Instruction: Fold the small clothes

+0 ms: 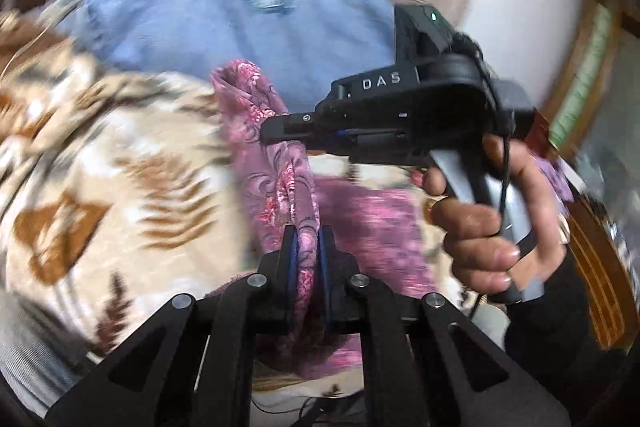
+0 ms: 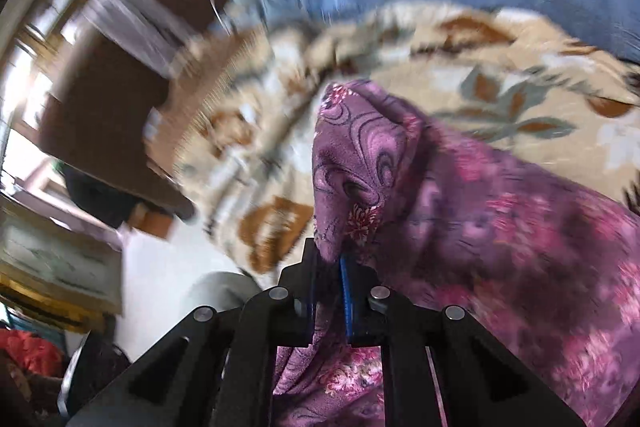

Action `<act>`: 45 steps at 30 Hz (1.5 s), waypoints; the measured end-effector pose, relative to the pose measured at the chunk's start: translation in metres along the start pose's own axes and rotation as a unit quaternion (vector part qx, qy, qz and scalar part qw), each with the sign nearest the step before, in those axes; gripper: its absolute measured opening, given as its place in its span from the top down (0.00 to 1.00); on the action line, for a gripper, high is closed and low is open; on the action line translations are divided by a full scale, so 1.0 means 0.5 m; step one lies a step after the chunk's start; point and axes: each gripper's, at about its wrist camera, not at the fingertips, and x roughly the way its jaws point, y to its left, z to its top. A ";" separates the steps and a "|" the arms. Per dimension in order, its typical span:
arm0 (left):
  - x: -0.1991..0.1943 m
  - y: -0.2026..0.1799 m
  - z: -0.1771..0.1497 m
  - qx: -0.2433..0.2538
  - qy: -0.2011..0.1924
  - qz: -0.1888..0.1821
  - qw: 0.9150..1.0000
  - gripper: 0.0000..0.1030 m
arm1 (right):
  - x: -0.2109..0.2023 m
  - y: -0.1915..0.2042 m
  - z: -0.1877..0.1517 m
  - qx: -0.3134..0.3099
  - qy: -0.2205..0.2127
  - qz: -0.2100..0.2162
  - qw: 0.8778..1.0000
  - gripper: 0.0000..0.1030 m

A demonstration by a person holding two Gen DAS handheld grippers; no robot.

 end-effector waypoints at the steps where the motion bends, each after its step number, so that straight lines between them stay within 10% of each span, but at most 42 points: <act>1: 0.007 -0.033 0.004 0.017 0.004 -0.008 1.000 0.94 | -0.043 -0.017 -0.011 0.007 -0.023 0.016 1.000 0.91; 11: 0.225 -0.319 -0.042 0.133 0.109 -0.079 0.982 0.98 | -0.334 -0.320 -0.174 0.135 -0.188 0.080 0.969 0.91; 19: 0.399 -0.331 -0.129 0.102 0.219 -0.082 0.967 0.98 | -0.253 -0.577 -0.266 0.290 -0.153 0.065 0.943 0.91; 31: 0.459 -0.329 -0.179 0.080 0.246 -0.107 0.960 0.98 | -0.267 -0.598 -0.287 0.294 -0.148 0.024 0.944 0.91; 36: 0.477 -0.331 -0.199 0.142 0.251 -0.077 0.954 0.97 | -0.246 -0.604 -0.291 0.304 -0.122 -0.025 0.944 0.89; 45: 0.369 -0.382 -0.163 0.152 0.210 -0.121 0.958 0.98 | -0.317 -0.547 -0.323 0.282 -0.167 -0.019 0.945 0.92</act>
